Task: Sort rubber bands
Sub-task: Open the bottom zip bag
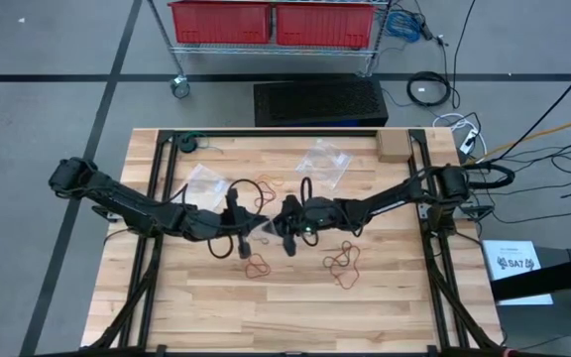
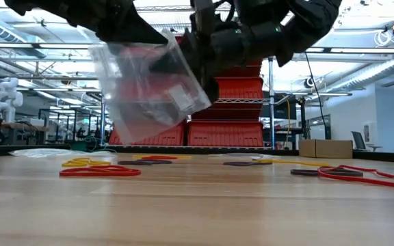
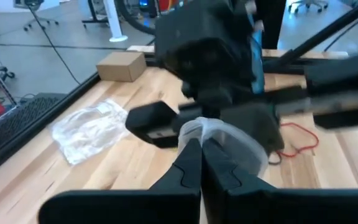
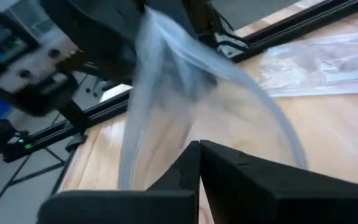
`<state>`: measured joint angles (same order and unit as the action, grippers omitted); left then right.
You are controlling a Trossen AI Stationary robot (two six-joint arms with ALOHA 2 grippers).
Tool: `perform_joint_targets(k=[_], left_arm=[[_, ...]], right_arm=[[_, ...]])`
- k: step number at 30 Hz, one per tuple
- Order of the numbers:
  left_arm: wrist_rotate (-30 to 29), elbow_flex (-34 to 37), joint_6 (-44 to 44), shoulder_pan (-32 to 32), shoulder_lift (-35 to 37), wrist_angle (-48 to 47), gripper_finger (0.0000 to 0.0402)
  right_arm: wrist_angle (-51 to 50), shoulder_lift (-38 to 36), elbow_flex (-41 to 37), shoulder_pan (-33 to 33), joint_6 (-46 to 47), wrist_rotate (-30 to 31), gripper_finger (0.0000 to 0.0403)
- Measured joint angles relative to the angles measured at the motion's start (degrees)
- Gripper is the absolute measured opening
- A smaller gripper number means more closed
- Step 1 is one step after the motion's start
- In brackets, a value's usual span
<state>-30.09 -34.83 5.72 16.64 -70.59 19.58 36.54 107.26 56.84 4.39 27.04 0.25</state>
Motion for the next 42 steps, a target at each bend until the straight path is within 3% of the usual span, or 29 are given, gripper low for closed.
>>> perform_joint_targets(k=[8, 16, 23, 33, 42], left_arm=[[0.0, 0.02, 0.02, 0.0, -0.63, 4.14, 0.0], [0.09, 0.1, 0.31, 0.04, -0.7, 4.89, 0.0], [-0.34, 0.11, 1.15, 0.89, -0.74, 3.39, 0.0], [-0.59, 1.34, 1.5, 1.07, -0.63, 1.67, 0.0], [-1.95, 3.02, 2.11, 1.07, -0.63, 1.29, 0.0]], right_arm=[[-0.29, 1.49, 2.33, 0.6, -3.68, -0.03, 0.0018], [-0.67, 4.85, 6.49, 0.43, -5.13, -0.57, 0.0148], [-16.54, -0.69, 6.49, -0.67, -4.9, -3.53, 0.0233], [-29.42, -8.86, 6.43, -0.67, -8.77, -3.21, 0.0245], [-37.6, -16.05, 6.43, -1.33, -13.18, 1.57, 0.0245]])
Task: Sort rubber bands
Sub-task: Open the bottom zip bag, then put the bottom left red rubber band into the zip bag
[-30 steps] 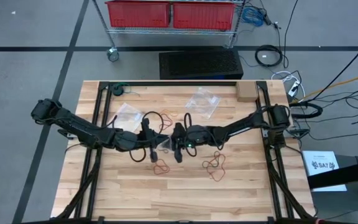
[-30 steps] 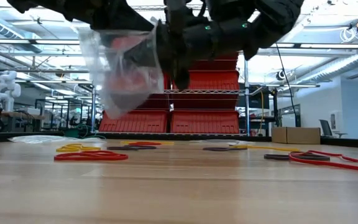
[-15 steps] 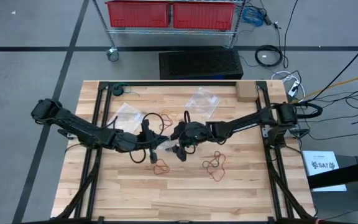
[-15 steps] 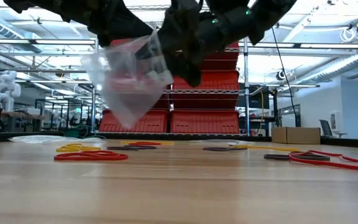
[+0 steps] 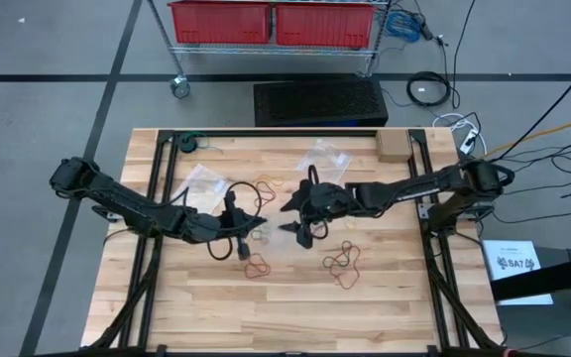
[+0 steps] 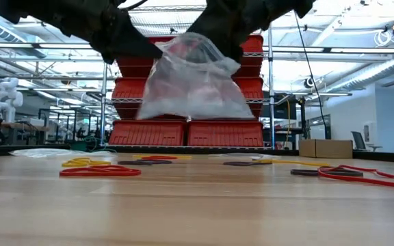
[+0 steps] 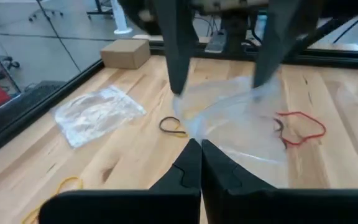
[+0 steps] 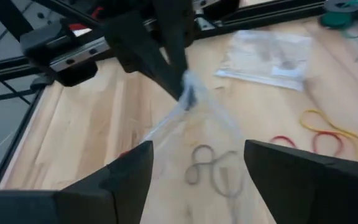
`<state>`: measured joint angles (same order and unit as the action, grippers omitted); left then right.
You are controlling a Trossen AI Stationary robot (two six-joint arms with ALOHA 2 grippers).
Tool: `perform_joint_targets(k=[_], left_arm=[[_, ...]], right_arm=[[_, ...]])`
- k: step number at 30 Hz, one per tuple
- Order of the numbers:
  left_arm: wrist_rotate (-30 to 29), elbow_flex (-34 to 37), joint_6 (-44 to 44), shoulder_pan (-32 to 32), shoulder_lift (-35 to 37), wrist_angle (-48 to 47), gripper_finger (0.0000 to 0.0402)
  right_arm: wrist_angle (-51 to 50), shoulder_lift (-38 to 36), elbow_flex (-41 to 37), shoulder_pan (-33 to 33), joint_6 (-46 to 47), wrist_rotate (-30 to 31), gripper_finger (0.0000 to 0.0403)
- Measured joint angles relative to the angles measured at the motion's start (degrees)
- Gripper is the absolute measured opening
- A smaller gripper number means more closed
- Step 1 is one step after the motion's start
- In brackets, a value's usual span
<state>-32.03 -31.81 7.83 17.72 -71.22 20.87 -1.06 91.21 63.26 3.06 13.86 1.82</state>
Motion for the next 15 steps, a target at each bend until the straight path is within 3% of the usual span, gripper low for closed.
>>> perform_joint_targets(k=[9, 15], left_arm=[[-0.12, 0.0, -2.22, 0.0, 0.05, -1.49, 0.0], [-5.56, 0.02, -2.19, -0.02, 3.72, -8.87, 0.0]], right_arm=[[-4.13, -4.05, 0.0, 0.27, -1.04, 1.02, 0.0245], [-4.32, -3.17, -0.02, 5.03, -0.77, 1.38, 0.0245]])
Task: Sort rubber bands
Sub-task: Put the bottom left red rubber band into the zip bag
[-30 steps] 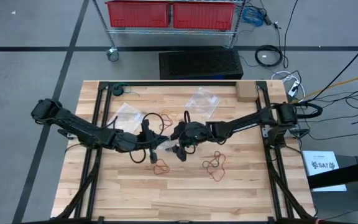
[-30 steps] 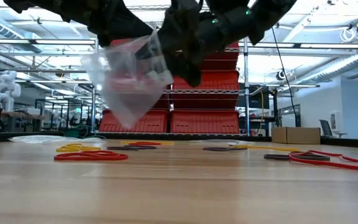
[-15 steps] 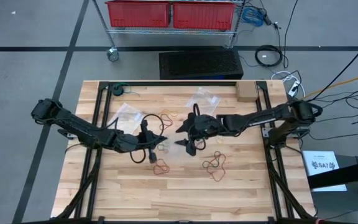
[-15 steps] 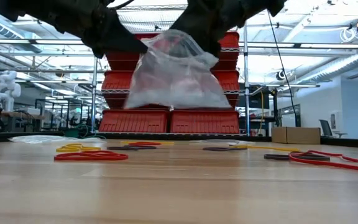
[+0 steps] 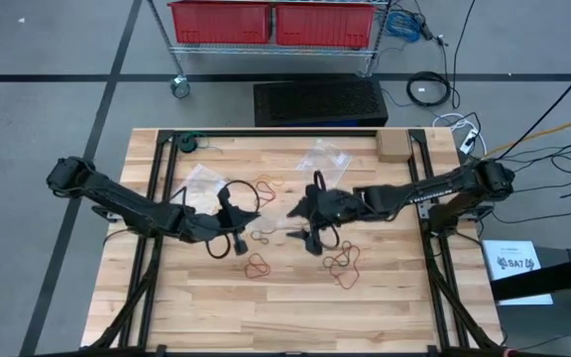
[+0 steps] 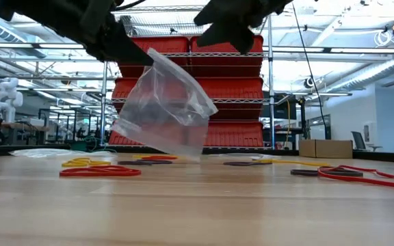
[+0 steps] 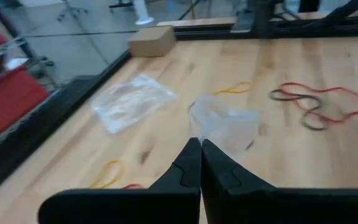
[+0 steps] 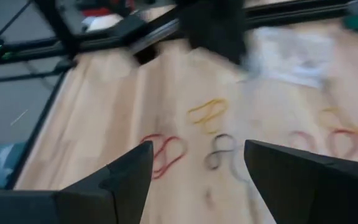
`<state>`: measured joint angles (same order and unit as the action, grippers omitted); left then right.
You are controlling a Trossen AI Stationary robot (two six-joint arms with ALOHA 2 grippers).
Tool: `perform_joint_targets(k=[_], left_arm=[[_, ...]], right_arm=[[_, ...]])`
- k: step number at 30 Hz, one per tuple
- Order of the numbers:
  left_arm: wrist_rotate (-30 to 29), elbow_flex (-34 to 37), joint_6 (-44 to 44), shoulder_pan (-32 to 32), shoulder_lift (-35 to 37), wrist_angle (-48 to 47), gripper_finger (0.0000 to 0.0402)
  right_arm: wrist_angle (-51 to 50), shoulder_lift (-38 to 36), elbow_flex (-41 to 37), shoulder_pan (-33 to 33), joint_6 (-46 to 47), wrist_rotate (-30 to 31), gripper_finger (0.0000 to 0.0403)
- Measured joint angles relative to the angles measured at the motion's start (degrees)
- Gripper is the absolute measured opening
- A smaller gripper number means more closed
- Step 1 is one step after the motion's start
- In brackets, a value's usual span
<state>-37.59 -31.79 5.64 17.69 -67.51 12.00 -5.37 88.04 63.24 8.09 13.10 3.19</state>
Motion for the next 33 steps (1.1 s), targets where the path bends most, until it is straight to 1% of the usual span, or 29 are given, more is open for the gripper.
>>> perform_joint_targets(k=[2, 4, 7, 10, 13, 16, 19, 23, 27, 30, 33], left_arm=[[-0.14, 0.0, 0.03, 0.19, 1.94, -2.35, 0.0], [-0.38, 0.0, 0.0, 0.52, 3.96, -3.78, 0.0], [-0.52, 0.0, -0.04, 1.31, 6.33, -5.7, 0.0], [-0.56, -0.02, -0.03, 2.38, 7.52, -6.04, 0.0], [-0.54, -0.02, 0.14, 3.17, 7.63, -7.23, 0.0], [-0.54, -0.02, 1.41, 3.92, 7.63, -7.92, 0.0], [-0.53, 0.0, 1.96, 4.76, 7.61, -8.9, 0.0], [-0.54, 0.0, 1.54, 5.77, 7.63, -8.76, 0.0], [-0.56, -0.01, 1.52, 6.49, 7.63, -8.99, 0.0], [-0.58, -0.02, 1.5, 6.82, 7.63, -10.13, 0.0], [-0.63, -0.02, 1.52, 7.23, 7.63, -10.48, 0.0]], right_arm=[[0.51, -0.01, 0.0, 2.31, 0.96, 2.85, 0.0245], [0.48, 0.05, 0.0, 5.05, 1.74, 8.02, 0.0245], [1.74, 2.84, 0.02, 8.8, 4.5, 13.06, 0.0245], [7.1, 9.01, 0.02, 11.23, 8.63, 13.34, 0.0245], [16.96, 16.03, 0.08, 12.15, 11.72, 13.14, 0.0245], [19.98, 22.57, 3.32, 12.53, 13.46, 13.44, 0.0248], [16.59, 28.73, 9.23, 12.74, 13.61, 15.58, 0.0255], [6.83, 36.43, 18.63, 12.8, 13.43, 17.23, 0.0268], [-2.02, 41.83, 26.54, 12.78, 15.48, 21.02, 0.0284], [-6.27, 44.57, 29.93, 12.57, 17.94, 21.57, 0.0296], [-6.93, 45.97, 31.32, 12.3, 19.52, 21.65, 0.0303]])
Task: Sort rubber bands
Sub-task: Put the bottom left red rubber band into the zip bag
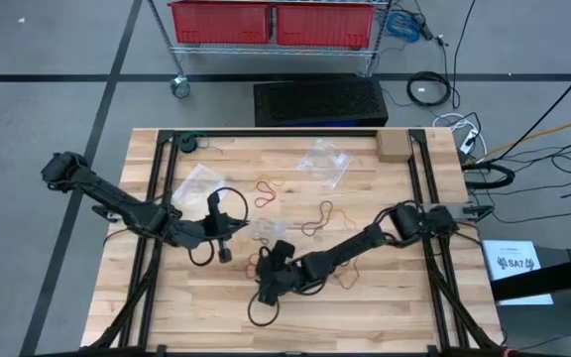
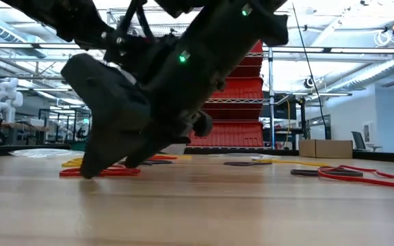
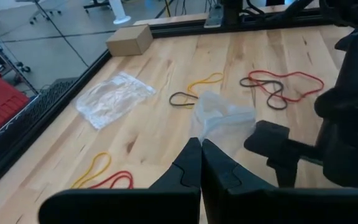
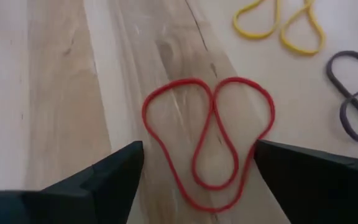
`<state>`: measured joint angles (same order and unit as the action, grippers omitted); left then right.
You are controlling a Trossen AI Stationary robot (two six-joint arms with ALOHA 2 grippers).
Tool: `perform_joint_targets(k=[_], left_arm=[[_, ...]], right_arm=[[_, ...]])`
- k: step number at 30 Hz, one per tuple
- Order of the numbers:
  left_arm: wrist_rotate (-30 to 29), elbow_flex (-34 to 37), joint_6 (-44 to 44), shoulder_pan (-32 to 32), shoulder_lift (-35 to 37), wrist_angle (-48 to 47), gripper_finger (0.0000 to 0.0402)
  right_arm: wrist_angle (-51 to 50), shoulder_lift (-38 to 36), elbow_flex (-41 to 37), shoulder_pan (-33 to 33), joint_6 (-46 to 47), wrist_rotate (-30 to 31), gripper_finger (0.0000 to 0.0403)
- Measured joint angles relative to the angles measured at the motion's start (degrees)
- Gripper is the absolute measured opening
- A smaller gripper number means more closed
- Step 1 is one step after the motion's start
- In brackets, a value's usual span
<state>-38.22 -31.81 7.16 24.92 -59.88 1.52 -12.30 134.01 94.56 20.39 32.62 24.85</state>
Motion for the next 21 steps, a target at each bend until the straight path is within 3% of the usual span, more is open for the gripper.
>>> perform_joint_targets(k=[4, 7, 17, 21], left_arm=[[0.0, 0.0, -0.01, 0.37, 0.0, -0.42, 0.0], [0.0, 0.0, 0.0, 0.4, 0.0, -0.66, 0.0], [-0.24, 0.01, 0.0, 0.4, 0.0, -0.6, 0.0], [-1.22, 0.01, 0.02, 0.39, 0.0, -0.53, 0.0]], right_arm=[[-0.14, 0.6, 0.15, -0.94, 3.6, -0.36, 0.0298], [-1.47, 0.58, 0.18, -2.0, 5.55, -1.59, 0.0267], [-1.39, 3.55, 0.35, -4.09, 3.01, -8.41, 0.0043], [-1.58, 2.88, 0.31, -3.72, -0.05, -9.63, 0.0007]])
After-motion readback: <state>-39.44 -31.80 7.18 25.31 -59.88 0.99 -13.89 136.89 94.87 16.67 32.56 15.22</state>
